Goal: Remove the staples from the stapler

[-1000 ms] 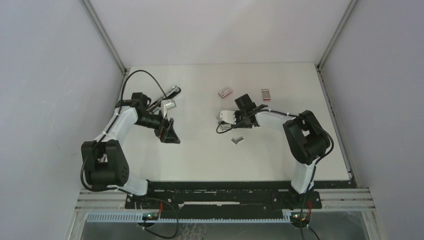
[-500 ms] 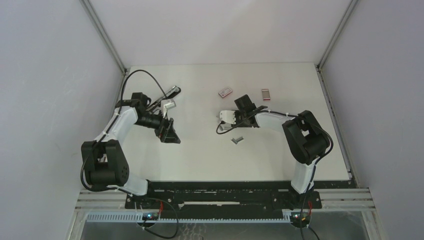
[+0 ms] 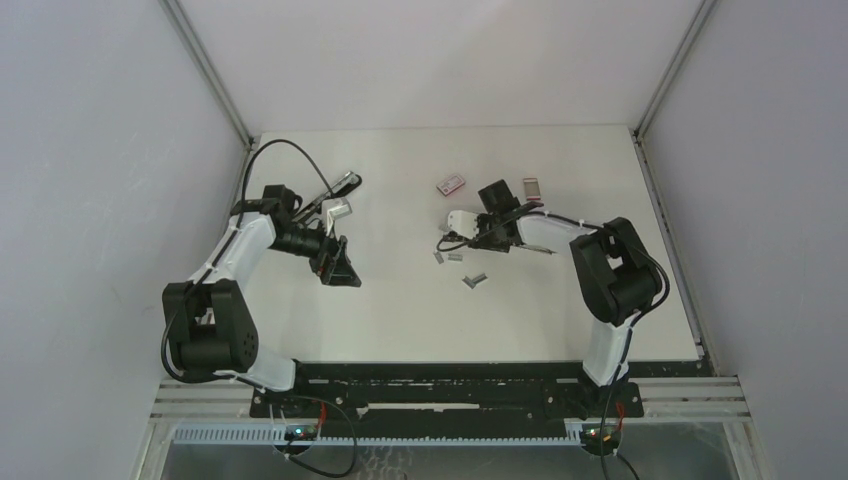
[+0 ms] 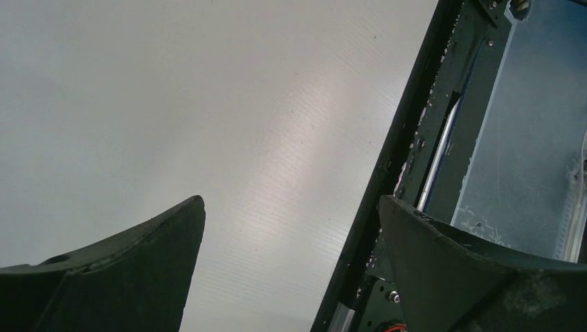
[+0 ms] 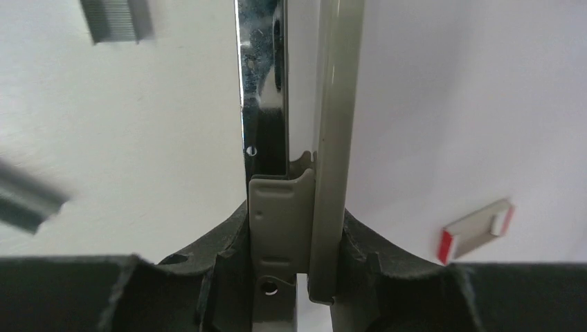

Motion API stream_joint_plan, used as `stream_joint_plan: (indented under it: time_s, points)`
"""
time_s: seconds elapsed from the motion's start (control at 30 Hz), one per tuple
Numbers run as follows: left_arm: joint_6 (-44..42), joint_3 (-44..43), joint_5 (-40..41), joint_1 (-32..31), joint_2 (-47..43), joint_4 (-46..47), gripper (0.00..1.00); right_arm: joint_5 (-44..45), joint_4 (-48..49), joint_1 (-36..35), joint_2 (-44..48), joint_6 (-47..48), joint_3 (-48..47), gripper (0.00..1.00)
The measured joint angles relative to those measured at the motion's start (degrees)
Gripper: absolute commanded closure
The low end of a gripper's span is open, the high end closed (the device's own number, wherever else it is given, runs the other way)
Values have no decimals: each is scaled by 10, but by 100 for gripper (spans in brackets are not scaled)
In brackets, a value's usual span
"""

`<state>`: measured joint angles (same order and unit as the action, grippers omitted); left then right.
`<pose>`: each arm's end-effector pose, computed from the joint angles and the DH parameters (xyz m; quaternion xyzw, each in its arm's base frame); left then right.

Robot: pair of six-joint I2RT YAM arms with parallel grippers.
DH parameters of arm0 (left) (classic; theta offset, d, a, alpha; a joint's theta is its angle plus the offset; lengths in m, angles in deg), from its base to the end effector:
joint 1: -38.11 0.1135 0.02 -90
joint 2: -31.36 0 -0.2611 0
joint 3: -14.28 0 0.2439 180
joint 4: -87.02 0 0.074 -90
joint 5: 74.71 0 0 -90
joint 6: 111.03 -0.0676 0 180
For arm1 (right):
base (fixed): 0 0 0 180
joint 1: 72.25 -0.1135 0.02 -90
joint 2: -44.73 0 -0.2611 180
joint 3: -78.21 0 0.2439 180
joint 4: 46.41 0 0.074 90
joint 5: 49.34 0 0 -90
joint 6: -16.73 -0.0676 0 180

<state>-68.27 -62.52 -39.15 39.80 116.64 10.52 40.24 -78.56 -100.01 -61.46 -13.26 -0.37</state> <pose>0.2512 -0.0476 0.2249 0.3624 0.8114 -0.3998 0.2247 0.3362 0.1775 0.1289 -0.6699 0.6951 -0.0690 0.2516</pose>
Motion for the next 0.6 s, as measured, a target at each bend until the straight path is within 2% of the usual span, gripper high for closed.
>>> stream_joint_plan:
  time_s: [0.2, 0.47, 0.6]
  points:
    - [0, 9, -2, 0, -3, 9, 0, -103, -148, 35, -26, -55, -99, 100]
    - [2, 29, -2, 0, -31, 37, 0, -189, -261, 64, -98, -101, -193, 100]
    - [28, 59, 9, -2, -74, 98, 0, -225, -310, 73, -122, -115, -229, 100]
